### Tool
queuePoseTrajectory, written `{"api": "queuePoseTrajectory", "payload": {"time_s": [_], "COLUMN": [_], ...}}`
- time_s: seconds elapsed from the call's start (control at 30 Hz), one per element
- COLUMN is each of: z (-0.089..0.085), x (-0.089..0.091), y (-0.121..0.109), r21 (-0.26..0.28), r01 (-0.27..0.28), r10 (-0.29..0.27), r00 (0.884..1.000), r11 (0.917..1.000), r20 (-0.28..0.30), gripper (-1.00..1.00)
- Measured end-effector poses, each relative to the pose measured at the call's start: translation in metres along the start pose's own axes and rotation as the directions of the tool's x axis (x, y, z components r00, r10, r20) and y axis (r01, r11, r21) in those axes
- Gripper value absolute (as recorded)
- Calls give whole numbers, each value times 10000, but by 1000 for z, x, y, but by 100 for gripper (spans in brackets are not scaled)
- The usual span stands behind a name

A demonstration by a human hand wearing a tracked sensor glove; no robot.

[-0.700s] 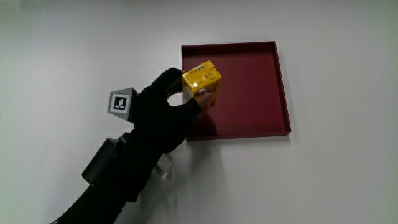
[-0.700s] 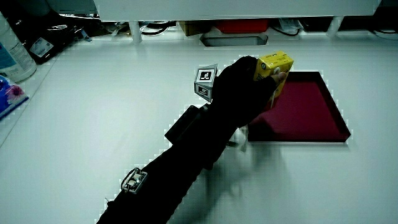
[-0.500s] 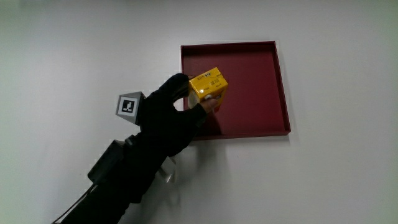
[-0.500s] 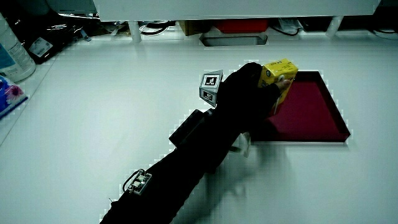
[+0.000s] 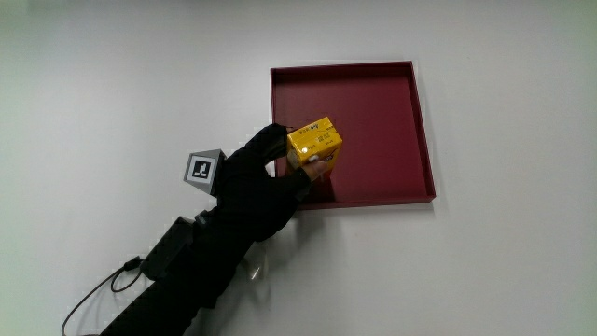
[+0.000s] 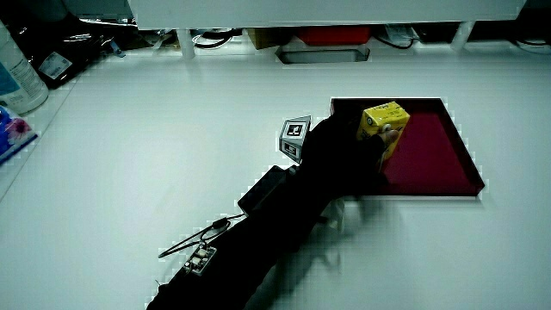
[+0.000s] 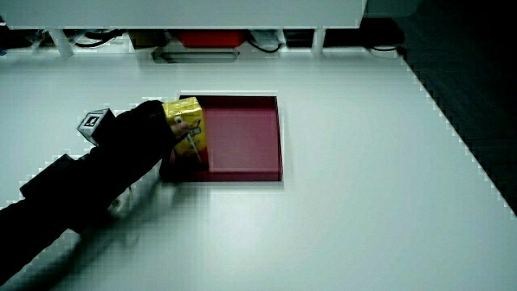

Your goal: Place ice redtea

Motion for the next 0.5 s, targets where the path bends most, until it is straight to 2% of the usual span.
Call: {"api": "queuePoseTrajectory", "payload": {"time_s": [0.07,0.1,0.13,0.17,0.23,0.4,0.5], "z": [0,1,0,1,0,1,2], "x": [-1,-2,-1,-3,-3,-5,-6], "y": [0,0,0,0,-1,-1,-1], "r21": [-69,-60,-54,-86,-54,-129,-129], "r01": [114,-43,18,53,-8,21,40], "r10": [-114,42,-17,-53,9,-20,-39], "r00": [9999,10000,9998,10000,9999,9999,10000], "r11": [9999,10000,10000,9999,10000,9999,9999], "r20": [-50,-87,172,5,170,99,89], "gripper": [0,0,0,0,0,0,-11]}}
